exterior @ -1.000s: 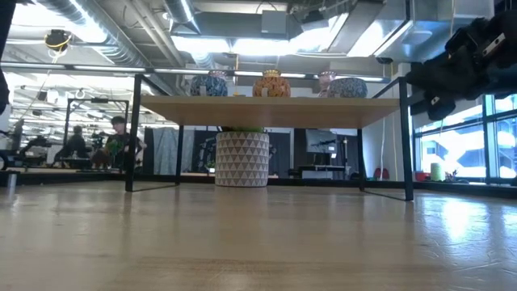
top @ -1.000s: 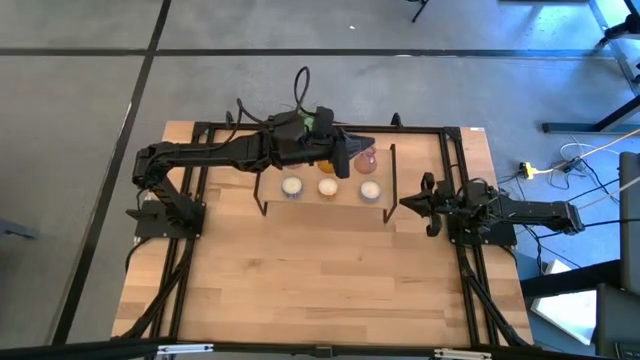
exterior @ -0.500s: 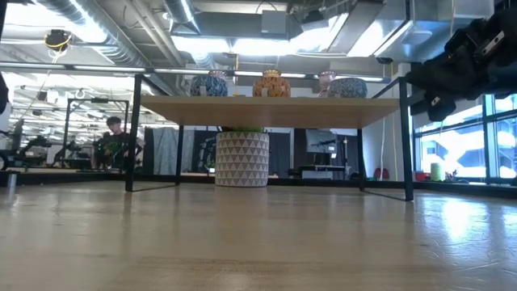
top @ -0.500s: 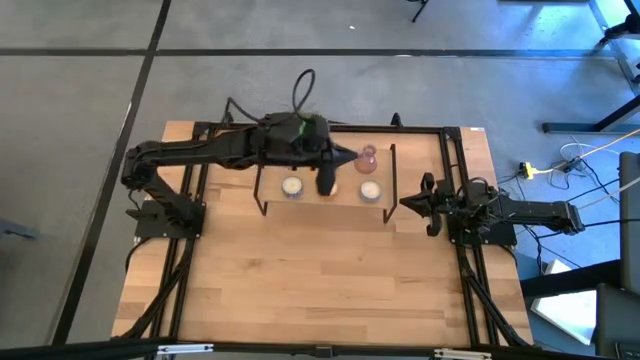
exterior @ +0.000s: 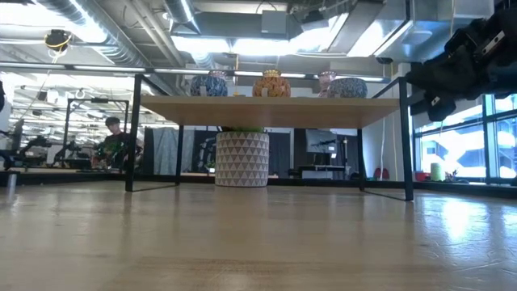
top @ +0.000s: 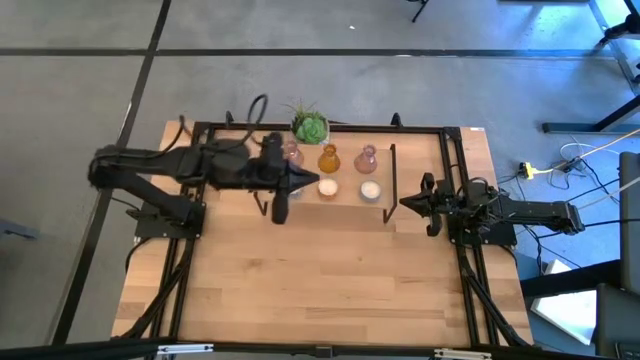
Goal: Pick & Place candle stick holders
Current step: Return to Home Position
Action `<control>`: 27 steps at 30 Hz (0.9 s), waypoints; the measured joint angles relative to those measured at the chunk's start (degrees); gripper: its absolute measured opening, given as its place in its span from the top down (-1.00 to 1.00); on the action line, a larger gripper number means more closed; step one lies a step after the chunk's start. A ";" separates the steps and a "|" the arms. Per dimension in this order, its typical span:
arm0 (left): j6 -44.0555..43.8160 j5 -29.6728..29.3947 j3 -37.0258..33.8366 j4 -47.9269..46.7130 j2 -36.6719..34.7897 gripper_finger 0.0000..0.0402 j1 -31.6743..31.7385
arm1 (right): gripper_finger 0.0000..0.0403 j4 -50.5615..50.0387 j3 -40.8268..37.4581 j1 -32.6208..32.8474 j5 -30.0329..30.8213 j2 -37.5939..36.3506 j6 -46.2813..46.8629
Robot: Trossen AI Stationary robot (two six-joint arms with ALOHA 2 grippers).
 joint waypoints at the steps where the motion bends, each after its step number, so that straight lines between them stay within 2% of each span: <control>1: -0.46 -1.65 -2.83 0.93 -1.90 0.99 -0.67 | 1.00 -0.01 0.00 0.00 0.01 0.00 0.01; 4: -2.09 -4.07 -12.20 6.37 -7.79 0.99 -2.11 | 1.00 -0.01 0.00 0.01 0.01 0.00 -0.01; 13: -2.02 -5.41 -42.78 26.38 -29.56 0.99 -3.65 | 1.00 -0.01 0.02 -0.01 0.01 0.00 -0.01; 19: -3.75 -5.16 -59.48 29.06 -45.12 0.99 -4.38 | 1.00 -0.01 0.02 0.00 0.01 0.00 0.00; 27: -4.81 -2.96 -74.02 33.33 -60.08 0.99 -4.27 | 1.00 -0.01 0.02 -0.01 0.01 0.00 0.01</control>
